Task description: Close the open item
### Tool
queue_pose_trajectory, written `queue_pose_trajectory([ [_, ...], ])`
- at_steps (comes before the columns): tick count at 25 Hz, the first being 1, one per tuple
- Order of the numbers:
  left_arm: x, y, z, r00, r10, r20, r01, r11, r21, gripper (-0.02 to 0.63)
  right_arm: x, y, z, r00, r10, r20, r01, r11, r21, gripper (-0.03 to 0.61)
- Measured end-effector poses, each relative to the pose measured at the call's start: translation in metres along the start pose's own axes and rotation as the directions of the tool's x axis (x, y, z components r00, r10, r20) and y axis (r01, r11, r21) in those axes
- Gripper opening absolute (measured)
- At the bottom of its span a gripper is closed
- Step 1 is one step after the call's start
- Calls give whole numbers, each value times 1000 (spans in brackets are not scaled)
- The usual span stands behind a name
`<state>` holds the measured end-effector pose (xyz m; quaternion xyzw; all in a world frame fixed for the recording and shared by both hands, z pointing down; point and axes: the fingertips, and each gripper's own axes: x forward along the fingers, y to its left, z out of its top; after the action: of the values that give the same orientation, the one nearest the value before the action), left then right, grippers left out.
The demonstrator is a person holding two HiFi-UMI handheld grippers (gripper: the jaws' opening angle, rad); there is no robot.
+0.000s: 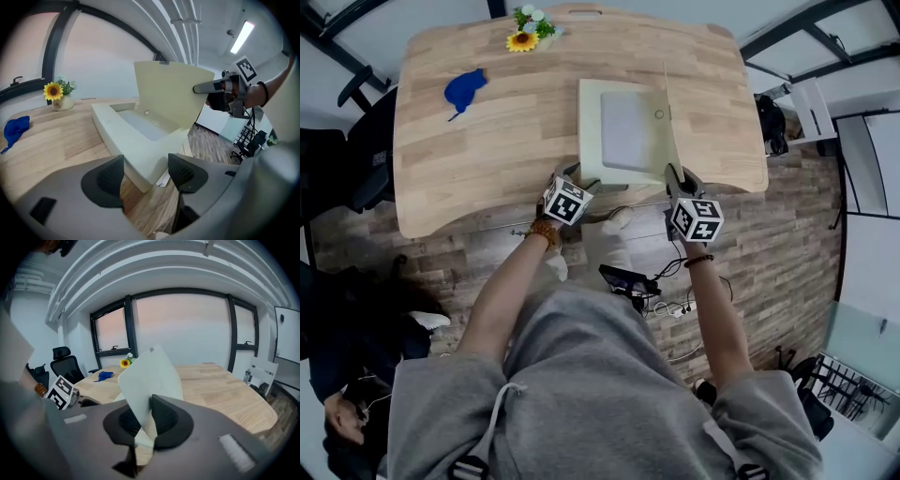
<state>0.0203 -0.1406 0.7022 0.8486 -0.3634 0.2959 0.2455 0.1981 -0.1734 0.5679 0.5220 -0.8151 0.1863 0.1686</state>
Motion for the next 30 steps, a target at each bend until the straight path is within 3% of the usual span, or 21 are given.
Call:
queue_pose_trajectory([
  [16, -1, 1, 0, 999, -21, -36, 20, 1000, -16, 295, 15, 41, -17, 992, 95, -81, -103, 989, -108, 35],
  [21, -6, -5, -5, 998, -38, -55, 42, 996, 81, 319, 22, 52, -23, 989, 108, -99, -119, 986, -119, 35],
  [30, -4, -5, -8, 999, -43, -33, 45, 997, 56, 325, 26, 68, -33, 986, 112, -122, -131, 979, -159, 37],
])
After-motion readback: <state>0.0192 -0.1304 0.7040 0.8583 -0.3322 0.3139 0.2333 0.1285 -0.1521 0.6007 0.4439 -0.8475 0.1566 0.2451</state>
